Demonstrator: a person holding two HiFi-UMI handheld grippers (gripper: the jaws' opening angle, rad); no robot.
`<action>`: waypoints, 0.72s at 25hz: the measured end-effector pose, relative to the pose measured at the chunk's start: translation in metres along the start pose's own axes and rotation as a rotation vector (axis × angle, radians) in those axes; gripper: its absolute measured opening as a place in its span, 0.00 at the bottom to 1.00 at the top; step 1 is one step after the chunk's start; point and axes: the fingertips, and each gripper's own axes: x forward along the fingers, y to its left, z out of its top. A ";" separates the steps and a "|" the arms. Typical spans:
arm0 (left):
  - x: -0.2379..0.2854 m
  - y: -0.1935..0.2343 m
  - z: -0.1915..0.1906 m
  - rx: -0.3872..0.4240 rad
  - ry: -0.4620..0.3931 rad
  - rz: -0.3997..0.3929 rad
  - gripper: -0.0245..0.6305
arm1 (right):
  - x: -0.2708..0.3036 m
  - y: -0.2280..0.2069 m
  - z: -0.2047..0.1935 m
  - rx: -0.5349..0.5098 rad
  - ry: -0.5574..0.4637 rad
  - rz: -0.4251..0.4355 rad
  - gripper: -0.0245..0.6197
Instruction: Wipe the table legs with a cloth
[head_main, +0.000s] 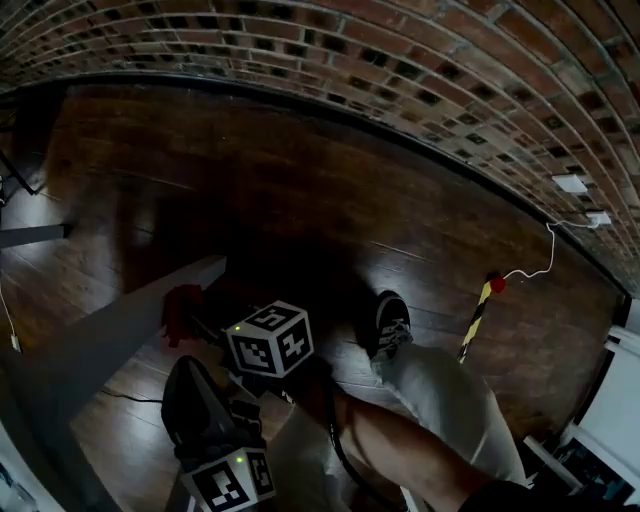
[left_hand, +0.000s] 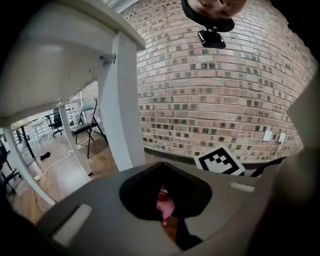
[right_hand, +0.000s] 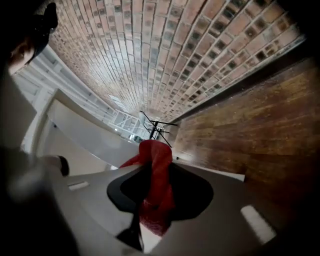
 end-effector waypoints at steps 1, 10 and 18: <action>0.007 -0.002 -0.022 -0.006 0.013 -0.012 0.03 | 0.008 -0.026 -0.009 -0.009 0.017 -0.026 0.18; 0.080 -0.014 -0.170 -0.017 0.190 -0.124 0.03 | 0.069 -0.243 -0.066 0.050 0.122 -0.172 0.17; 0.153 -0.007 -0.287 -0.060 0.349 -0.086 0.03 | 0.110 -0.357 -0.084 -0.096 0.365 -0.243 0.17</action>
